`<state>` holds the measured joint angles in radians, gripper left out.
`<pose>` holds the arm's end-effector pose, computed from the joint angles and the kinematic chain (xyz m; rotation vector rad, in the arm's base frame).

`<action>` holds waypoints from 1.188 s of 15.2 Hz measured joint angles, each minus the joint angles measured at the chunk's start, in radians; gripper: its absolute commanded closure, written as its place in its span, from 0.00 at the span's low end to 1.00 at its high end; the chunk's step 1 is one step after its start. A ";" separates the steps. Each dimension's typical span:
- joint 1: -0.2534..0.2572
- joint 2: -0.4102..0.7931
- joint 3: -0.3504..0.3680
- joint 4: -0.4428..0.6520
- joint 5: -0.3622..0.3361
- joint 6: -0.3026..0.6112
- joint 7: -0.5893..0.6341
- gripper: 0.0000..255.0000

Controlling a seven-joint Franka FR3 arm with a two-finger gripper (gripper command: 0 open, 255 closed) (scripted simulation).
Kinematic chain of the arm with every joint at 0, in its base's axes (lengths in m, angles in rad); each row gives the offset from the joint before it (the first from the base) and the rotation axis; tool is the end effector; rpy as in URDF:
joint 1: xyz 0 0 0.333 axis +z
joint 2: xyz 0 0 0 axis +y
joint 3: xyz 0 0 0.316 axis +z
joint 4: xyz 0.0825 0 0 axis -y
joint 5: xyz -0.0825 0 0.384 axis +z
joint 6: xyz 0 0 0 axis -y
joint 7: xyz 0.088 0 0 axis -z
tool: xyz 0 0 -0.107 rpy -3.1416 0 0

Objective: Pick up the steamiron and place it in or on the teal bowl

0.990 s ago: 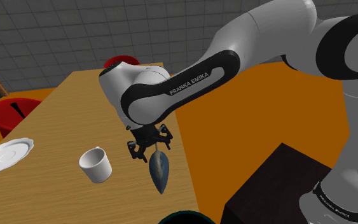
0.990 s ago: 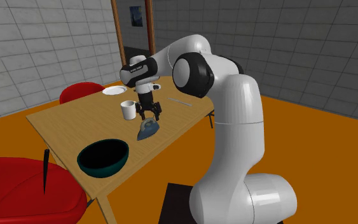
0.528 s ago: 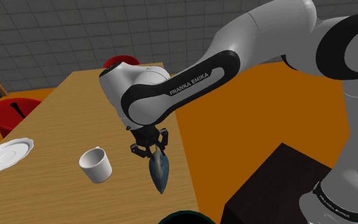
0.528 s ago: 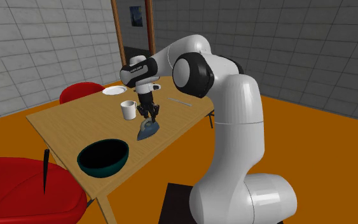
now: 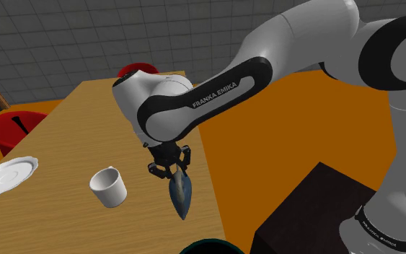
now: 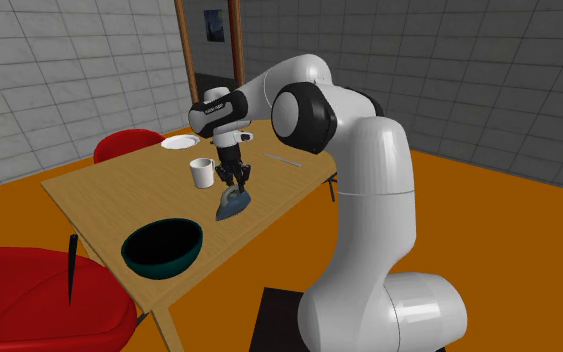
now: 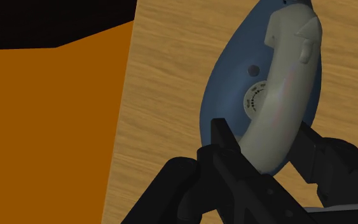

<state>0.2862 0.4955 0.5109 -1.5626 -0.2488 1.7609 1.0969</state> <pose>0.5017 0.4200 0.3689 2.9268 -0.3652 -0.2013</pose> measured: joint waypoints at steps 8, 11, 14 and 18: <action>-0.001 -0.025 0.007 0.056 0.014 -0.079 -0.013 1.00; -0.001 -0.040 0.011 0.075 0.021 -0.111 -0.016 1.00; 0.007 -0.039 0.013 0.120 0.023 -0.154 -0.017 1.00; 0.012 -0.043 0.015 0.168 0.026 -0.204 -0.021 1.00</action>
<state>0.2978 0.4528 0.5257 -1.3948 -0.2231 1.5564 1.0759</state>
